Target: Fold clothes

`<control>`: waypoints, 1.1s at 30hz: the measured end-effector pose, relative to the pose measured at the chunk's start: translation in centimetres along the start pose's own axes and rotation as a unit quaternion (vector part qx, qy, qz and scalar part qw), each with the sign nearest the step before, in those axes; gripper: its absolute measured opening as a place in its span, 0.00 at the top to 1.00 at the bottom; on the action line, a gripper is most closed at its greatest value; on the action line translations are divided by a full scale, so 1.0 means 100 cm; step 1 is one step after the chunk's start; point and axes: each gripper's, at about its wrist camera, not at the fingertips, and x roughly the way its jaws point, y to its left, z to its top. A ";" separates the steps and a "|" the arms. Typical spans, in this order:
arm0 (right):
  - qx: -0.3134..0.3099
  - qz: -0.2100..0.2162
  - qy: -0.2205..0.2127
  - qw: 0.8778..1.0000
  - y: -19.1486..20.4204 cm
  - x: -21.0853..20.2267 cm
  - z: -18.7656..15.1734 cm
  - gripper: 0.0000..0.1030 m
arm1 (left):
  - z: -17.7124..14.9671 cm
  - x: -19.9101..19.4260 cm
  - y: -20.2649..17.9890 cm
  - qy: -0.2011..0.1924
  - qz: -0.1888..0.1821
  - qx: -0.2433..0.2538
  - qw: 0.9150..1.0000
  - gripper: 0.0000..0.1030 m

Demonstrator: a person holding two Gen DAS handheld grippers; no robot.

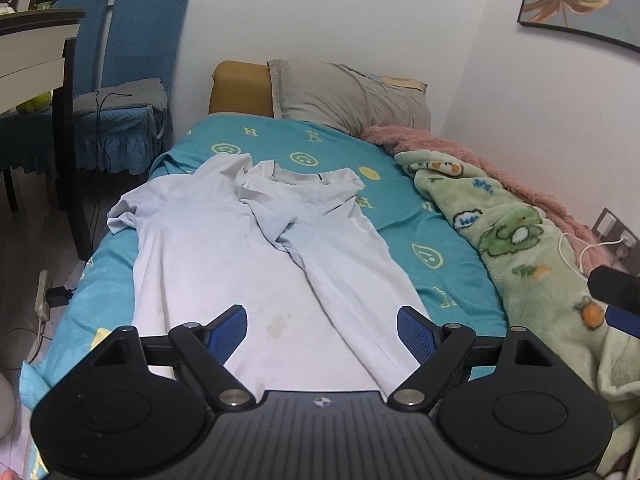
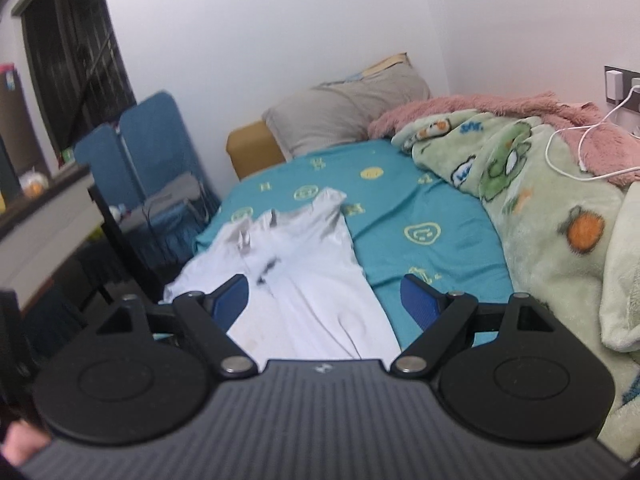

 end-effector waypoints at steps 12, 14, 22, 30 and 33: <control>0.018 -0.008 0.008 1.000 -0.034 0.005 -0.007 0.18 | -0.024 0.020 -0.018 0.041 -0.024 0.014 0.999 0.19; 0.030 -0.009 0.016 0.999 -0.043 0.011 -0.009 0.18 | -0.028 0.029 -0.014 0.054 -0.027 0.009 0.998 0.19; 0.060 0.005 0.032 0.998 -0.061 0.023 -0.011 0.18 | -0.048 0.057 -0.011 0.114 -0.081 -0.022 0.990 0.19; 0.062 0.013 0.034 0.997 -0.063 0.022 -0.012 0.18 | -0.061 0.076 -0.028 0.152 -0.124 -0.017 0.980 0.20; 0.062 0.014 0.035 0.997 -0.063 0.021 -0.012 0.18 | -0.065 0.081 -0.032 0.161 -0.138 -0.024 0.977 0.22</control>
